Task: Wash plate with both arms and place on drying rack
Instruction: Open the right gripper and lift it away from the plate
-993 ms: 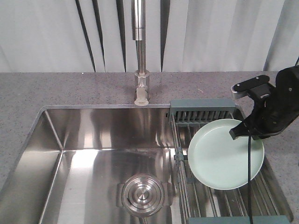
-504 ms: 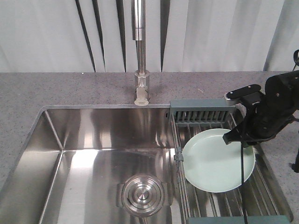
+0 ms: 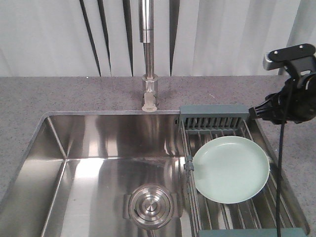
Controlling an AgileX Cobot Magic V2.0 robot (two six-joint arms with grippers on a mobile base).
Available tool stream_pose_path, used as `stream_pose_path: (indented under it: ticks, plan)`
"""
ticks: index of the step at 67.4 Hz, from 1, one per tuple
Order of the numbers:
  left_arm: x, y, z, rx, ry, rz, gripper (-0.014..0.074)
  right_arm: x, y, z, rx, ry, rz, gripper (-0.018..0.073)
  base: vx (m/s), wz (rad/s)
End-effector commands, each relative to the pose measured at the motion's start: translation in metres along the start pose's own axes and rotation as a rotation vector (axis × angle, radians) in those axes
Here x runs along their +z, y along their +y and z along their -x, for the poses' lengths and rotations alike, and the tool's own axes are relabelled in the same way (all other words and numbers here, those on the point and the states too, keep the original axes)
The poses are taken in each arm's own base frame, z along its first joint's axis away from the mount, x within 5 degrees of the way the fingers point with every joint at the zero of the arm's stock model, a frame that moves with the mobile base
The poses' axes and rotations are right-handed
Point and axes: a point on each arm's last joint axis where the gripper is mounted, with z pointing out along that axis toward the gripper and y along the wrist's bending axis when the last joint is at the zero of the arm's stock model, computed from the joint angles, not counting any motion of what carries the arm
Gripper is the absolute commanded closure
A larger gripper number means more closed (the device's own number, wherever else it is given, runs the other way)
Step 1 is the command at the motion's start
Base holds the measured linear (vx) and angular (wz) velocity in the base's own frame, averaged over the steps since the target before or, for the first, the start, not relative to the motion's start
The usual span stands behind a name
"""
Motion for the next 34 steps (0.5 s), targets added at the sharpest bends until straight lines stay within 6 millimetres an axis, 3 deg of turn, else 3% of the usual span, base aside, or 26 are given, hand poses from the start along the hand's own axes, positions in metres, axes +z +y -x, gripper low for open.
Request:
stream_pose_path:
  ticks: [1, 34]
  plan:
    - [-0.004, -0.001, 0.011, -0.012, -0.071, -0.005, 0.001, -0.037, -0.001, -0.002, -0.002, -0.161, -0.021, 0.024, 0.0, 0.0]
    - [-0.004, -0.001, 0.011, -0.012, -0.071, -0.005, 0.001, -0.103, 0.012, -0.103, 0.105, -0.386, -0.004, 0.024, 0.0, 0.0]
